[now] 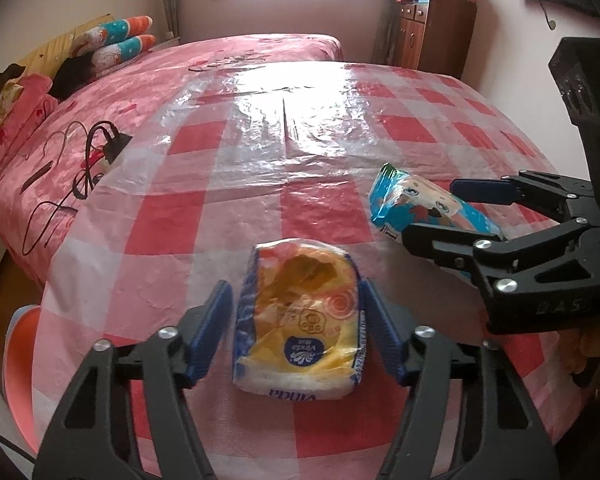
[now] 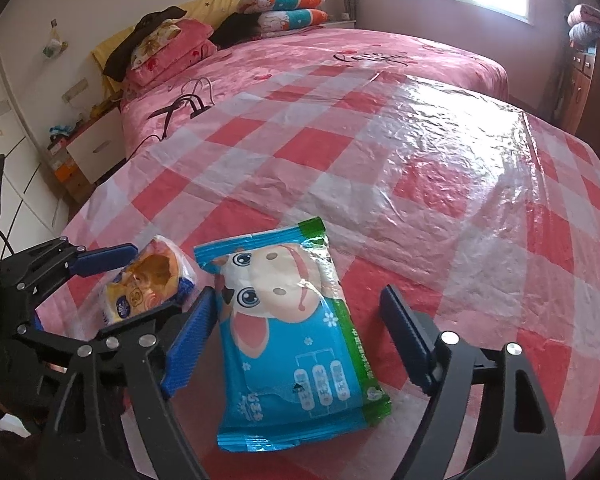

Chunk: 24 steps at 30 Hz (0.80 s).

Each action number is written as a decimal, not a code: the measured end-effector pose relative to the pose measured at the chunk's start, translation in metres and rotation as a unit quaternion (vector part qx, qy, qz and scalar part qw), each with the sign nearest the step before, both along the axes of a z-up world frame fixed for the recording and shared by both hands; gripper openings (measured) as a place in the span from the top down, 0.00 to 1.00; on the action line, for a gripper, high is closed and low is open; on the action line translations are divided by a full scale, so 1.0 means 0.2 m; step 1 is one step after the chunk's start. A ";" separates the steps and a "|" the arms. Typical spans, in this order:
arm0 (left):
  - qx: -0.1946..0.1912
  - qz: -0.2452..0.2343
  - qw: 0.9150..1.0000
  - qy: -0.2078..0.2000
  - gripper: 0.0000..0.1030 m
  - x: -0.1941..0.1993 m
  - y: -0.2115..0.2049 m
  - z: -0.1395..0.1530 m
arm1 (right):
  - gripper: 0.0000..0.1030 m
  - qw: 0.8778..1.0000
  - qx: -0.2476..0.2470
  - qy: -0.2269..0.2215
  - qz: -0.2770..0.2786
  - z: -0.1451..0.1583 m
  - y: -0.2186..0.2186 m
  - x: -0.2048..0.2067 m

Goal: Collect trash
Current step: 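Grasp the yellow bread pack with the left tool while the right tool grasps the blue wipes pack, then lift and carry the bread pack and wipes pack toward the orange bucket with both tools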

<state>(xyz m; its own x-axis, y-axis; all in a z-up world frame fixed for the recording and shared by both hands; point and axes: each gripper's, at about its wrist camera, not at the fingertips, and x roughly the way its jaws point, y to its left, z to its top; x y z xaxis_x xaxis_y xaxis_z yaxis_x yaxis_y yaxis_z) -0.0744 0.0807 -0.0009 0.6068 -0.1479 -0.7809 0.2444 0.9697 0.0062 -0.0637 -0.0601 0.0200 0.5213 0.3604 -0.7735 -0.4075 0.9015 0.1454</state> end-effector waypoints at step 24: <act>-0.039 0.038 0.998 -0.008 0.60 -0.01 0.09 0.03 | 0.58 1.000 -0.011 -0.019 0.005 0.02 0.03 -0.03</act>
<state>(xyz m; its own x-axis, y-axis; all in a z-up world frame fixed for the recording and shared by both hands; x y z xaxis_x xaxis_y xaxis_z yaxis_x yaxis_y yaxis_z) -0.0759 0.0981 0.0056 0.6306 -0.1620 -0.7590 0.1710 0.9829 -0.0677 -0.0691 -0.0544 0.0238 0.5470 0.3495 -0.7607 -0.4218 0.9000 0.1102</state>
